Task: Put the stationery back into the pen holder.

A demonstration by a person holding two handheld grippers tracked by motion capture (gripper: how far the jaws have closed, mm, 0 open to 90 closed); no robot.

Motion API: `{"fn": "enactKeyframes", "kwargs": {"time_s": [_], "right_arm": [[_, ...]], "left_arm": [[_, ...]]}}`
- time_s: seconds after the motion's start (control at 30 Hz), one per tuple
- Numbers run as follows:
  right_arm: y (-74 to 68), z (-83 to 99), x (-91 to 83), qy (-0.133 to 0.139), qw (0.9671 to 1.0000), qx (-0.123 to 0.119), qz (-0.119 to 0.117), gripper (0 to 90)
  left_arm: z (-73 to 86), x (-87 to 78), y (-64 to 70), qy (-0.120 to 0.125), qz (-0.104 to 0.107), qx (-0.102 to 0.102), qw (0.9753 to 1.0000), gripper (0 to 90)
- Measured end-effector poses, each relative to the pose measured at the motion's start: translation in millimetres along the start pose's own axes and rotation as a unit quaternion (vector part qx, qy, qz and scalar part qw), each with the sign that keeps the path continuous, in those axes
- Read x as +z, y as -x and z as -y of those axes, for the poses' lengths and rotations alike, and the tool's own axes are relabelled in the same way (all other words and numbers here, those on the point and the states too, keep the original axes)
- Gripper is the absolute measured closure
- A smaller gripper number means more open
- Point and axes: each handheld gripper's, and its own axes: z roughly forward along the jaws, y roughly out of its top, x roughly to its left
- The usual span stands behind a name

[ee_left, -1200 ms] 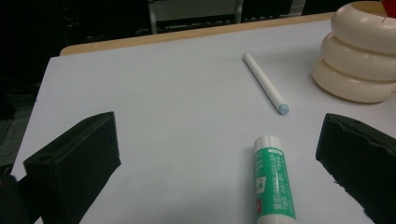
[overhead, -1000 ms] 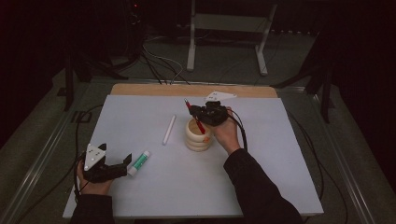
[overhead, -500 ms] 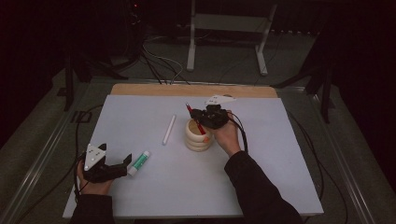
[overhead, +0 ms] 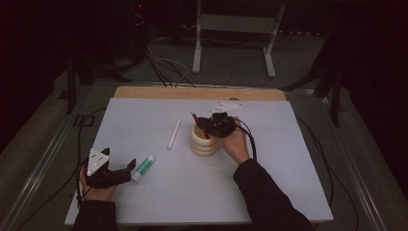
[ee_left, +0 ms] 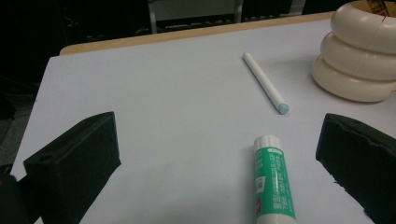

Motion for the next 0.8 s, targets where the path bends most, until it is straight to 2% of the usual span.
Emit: {"fn": "enactKeyframes", "kwargs": {"time_s": [0.07,0.17,0.33,0.4,0.47,0.5,0.57,0.6,0.67,0.77,0.8], "right_arm": [[0.5,1.8,-0.7,-0.001,1.0,0.002,-0.005,78.0],[2.0,3.5,-2.6,0.004,0.9998,0.012,-0.016,64.8],[1.8,2.6,-2.7,-0.006,0.9997,0.018,-0.015,39.1],[0.8,2.1,-2.6,-0.007,0.9998,0.02,-0.008,26.9],[0.3,1.9,-2.6,-0.006,0.9998,0.021,-0.003,26.9],[-0.4,1.3,-2.7,-0.007,0.9996,0.026,0.008,14.0],[-0.2,0.8,-3.1,-0.009,0.9994,0.029,0.016,6.8],[-0.2,0.8,-3.1,-0.009,0.9994,0.029,0.016,6.8],[0.5,0.2,-4.4,-0.016,0.999,0.032,0.028,0.0],[1.7,0.2,-6.8,-0.014,0.9989,0.032,0.031,0.0],[3.1,-0.3,-10.6,-0.013,0.9985,0.034,0.04,0.0]], "left_arm": [[0.0,0.1,0.1,0.0,0.001,0.0,1.0,0.0],[0.1,0.5,0.1,-0.001,0.0,0.0,1.0,0.0],[0.1,0.8,0.5,-0.002,0.0,0.001,1.0,0.0],[0.1,0.9,0.5,-0.002,0.0,0.001,1.0,0.0],[0.1,0.9,0.5,-0.002,0.0,0.001,1.0,0.0],[0.2,0.9,0.6,-0.002,0.0,0.001,1.0,0.0],[0.2,0.9,0.6,-0.003,0.0,0.001,1.0,0.0],[0.2,0.9,0.6,-0.003,0.0,0.001,1.0,0.0],[0.3,0.9,0.5,-0.003,0.001,0.001,1.0,0.0],[0.2,0.8,0.5,-0.003,0.0,0.001,1.0,0.0],[0.2,0.8,0.5,-0.003,0.001,0.001,1.0,0.0]]}}
